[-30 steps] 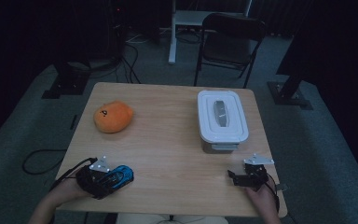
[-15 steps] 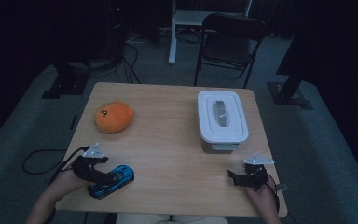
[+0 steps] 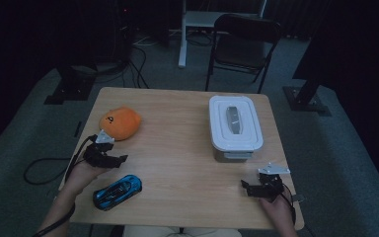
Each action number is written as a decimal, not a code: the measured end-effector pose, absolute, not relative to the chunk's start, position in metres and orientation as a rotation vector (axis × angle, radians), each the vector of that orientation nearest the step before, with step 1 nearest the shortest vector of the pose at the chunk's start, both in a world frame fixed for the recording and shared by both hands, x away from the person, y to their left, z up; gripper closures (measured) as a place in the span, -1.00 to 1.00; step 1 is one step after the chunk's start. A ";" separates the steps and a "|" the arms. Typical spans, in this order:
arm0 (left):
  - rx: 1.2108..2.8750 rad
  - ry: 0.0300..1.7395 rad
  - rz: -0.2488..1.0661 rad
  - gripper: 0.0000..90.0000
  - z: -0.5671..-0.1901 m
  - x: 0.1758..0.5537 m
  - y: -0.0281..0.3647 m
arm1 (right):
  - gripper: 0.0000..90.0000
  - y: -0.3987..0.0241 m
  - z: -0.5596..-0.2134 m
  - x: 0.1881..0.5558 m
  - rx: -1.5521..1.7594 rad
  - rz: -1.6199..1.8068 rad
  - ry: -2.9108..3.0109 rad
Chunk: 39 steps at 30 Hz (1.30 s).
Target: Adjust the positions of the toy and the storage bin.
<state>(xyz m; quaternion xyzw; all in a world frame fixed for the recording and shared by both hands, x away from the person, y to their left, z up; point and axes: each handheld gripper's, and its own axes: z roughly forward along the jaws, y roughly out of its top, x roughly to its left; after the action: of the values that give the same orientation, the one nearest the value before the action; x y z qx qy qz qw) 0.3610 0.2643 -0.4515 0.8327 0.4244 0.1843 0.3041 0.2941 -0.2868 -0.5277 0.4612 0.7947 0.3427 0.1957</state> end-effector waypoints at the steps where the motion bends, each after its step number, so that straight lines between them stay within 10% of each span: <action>1: 2.193 1.129 0.507 -0.41 -0.451 0.364 0.262 | -0.72 -0.287 -0.528 0.294 1.292 0.960 2.227; 29: 2.281 1.227 0.743 -0.32 -0.452 0.460 0.213 | -0.72 -0.287 -0.528 0.294 1.292 0.960 2.227; 39: 2.300 1.272 0.798 0.24 -0.465 0.459 0.219 | -0.72 -0.287 -0.528 0.294 1.292 0.960 2.227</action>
<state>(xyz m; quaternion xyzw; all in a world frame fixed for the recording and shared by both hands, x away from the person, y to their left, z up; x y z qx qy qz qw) 0.4590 0.2194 -0.4647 0.8212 0.4539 0.2850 0.1959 0.2941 -0.2869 -0.5277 0.4610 0.7948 0.3427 0.1959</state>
